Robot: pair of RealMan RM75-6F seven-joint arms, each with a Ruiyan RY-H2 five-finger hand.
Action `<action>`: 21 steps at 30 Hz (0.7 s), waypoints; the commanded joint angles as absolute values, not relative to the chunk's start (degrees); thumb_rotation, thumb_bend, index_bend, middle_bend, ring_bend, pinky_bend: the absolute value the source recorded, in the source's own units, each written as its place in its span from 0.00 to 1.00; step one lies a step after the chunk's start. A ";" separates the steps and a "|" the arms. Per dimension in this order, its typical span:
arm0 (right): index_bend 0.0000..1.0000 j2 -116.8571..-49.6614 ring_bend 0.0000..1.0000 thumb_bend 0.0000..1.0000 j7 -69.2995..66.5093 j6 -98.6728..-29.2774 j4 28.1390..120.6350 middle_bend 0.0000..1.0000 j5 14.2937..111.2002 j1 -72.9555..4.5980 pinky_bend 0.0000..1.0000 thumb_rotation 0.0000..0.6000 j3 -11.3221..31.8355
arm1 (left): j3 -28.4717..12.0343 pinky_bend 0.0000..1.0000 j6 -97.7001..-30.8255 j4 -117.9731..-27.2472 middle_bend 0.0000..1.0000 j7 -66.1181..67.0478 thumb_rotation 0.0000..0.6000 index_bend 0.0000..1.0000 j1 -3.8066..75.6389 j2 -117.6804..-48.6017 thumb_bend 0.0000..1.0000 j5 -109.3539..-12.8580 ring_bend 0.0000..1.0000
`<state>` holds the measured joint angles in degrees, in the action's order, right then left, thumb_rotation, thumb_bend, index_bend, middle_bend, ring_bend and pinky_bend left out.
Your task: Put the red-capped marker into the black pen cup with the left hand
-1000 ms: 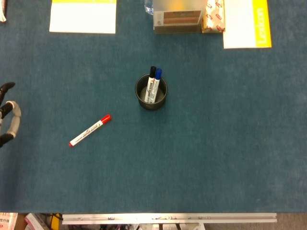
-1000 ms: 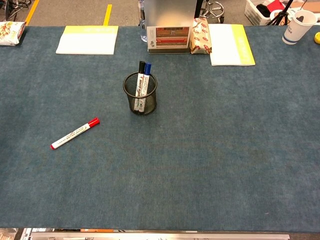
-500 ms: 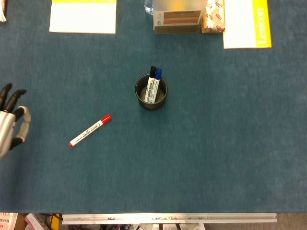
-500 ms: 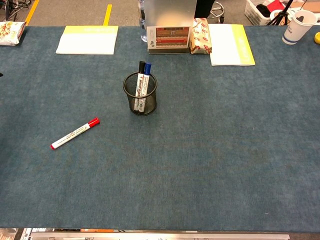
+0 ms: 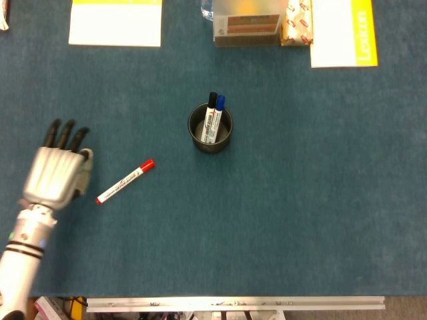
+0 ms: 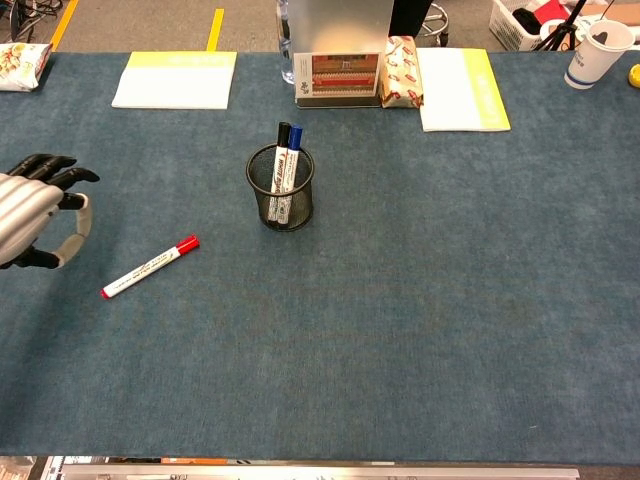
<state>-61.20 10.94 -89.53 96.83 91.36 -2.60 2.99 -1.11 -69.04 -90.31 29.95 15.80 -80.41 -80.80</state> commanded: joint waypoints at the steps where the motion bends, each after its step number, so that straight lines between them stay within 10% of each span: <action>1: 0.47 -61.17 0.25 0.00 10.74 -88.88 96.62 0.31 91.02 -2.81 0.46 1.00 2.95 | -1.86 0.00 -68.10 -92.05 0.14 33.58 0.61 0.59 17.35 -82.24 0.29 -79.59 0.00; 21: 0.47 -61.23 0.25 0.00 9.76 -88.27 96.34 0.31 90.61 -3.18 0.46 1.00 3.16 | -2.10 0.00 -69.33 -91.40 0.12 35.67 0.40 0.48 19.96 -86.55 0.17 -80.50 0.00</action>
